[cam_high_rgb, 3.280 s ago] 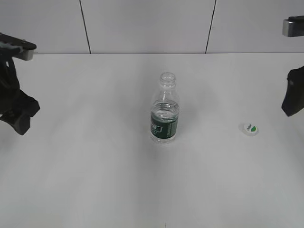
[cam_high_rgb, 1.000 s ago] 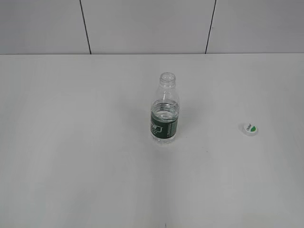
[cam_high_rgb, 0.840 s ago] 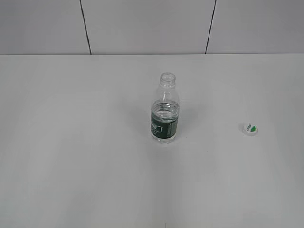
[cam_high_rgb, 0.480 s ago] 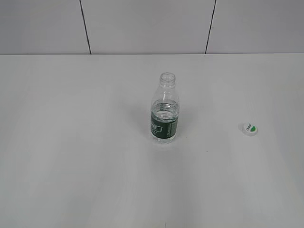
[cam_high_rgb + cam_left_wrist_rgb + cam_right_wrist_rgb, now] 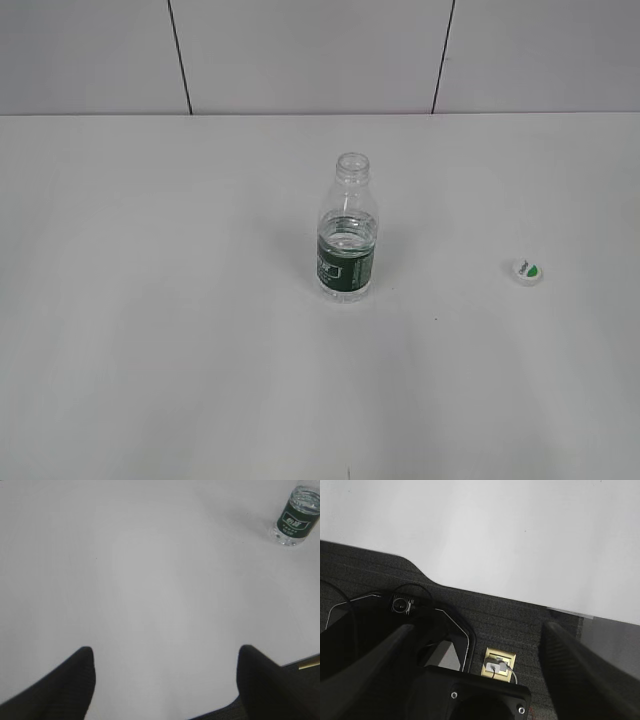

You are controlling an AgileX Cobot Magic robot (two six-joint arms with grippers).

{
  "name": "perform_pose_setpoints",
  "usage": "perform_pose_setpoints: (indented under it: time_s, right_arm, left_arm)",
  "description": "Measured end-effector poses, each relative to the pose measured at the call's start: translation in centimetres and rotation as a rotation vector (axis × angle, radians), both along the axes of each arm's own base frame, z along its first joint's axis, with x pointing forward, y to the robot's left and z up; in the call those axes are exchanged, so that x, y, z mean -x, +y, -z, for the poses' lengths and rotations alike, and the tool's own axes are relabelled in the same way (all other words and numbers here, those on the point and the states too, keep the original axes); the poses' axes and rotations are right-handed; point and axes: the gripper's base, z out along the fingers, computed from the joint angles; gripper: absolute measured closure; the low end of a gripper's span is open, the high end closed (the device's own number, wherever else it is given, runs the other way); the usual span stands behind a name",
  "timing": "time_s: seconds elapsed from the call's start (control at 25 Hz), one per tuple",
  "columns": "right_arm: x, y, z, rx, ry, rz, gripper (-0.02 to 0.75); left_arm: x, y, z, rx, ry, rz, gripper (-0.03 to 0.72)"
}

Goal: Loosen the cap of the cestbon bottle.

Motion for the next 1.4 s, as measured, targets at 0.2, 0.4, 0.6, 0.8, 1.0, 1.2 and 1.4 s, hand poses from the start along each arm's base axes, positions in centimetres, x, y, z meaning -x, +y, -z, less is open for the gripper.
perform_pose_setpoints:
  time_s: [0.2,0.4,0.6,0.8,1.0,1.2,1.4]
  right_arm:
    - [1.4,-0.2,-0.6,-0.025,-0.09,0.033,0.158]
    - [3.4,-0.8,-1.1,-0.031,-0.226,0.092,0.158]
    - [4.5,-1.6,-1.1,-0.029,-0.382,0.166,0.158]
    - [5.4,-1.8,-0.9,-0.059,-0.479,0.189,0.158]
    - [7.2,-2.0,-0.9,-0.085,-0.595,0.191,0.158]
    - [7.3,-2.0,-0.9,-0.088,-0.608,0.191,0.161]
    - [7.3,-2.0,-0.9,-0.088,-0.609,0.191,0.164]
  left_arm:
    - [0.4,0.1,0.1,0.01,-0.018,0.002,0.157]
    - [1.4,0.3,0.1,0.031,-0.08,0.004,0.157]
    - [2.6,0.7,0.1,0.054,-0.154,0.005,0.157]
    - [2.7,0.7,0.2,0.056,-0.159,0.005,0.157]
    - [2.7,0.7,0.2,0.056,-0.159,0.005,0.157]
    - [2.7,0.7,0.2,0.057,-0.159,0.006,0.158]
    - [2.7,0.7,0.2,0.057,-0.159,0.006,0.158]
